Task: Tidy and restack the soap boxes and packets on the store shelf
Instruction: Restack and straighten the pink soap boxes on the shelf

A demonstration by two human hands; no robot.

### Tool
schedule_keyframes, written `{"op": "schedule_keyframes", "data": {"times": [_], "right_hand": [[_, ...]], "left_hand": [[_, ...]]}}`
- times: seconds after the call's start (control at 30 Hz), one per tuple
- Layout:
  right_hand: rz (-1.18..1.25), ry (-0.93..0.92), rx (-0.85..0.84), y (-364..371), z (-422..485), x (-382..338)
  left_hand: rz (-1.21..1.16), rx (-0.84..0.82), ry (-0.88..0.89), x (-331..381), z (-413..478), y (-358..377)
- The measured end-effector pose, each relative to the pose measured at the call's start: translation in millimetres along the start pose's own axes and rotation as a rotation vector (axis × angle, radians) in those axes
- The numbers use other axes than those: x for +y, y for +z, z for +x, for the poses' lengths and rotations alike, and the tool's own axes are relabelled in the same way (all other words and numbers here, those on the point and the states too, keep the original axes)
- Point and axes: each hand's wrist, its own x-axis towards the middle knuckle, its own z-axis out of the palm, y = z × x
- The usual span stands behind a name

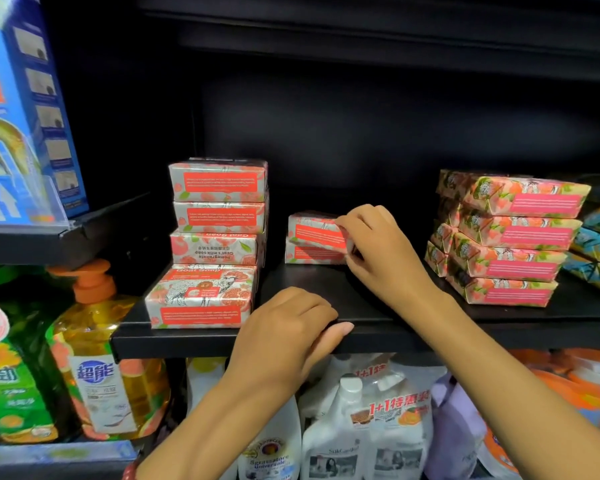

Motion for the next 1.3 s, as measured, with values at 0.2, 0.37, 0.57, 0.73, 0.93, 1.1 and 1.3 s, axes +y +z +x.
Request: {"op": "schedule_keyframes", "data": {"times": [0.2,0.37,0.57,0.73,0.93,1.1,1.3], "right_hand": [[0.147,-0.061,0.127,-18,-39,-4],[0.138,-0.073,0.286,-33,-62,-12],[0.079,-0.187,0.490,-51,-67,-20],[-0.009,-0.312,0.512,-53,-68,-28],[0.154,-0.100,0.234,-61,-65,-33],[0.716,0.204,0.041,-65,-57,-43],[0.599,0.104,0.264,-60,-49,-50]], "left_hand": [[-0.324,0.298,-0.073,4,-3,-2],[-0.626,0.353,-0.336,18,3,-18],[-0.850,0.264,-0.629,18,24,-43],[-1.215,-0.071,-0.702,6,34,-62],[-1.167,0.144,-0.586,-4,23,-63],[-0.975,0.234,-0.371,0,16,-65],[-0.820,0.154,-0.257,-9,10,-70]]}}
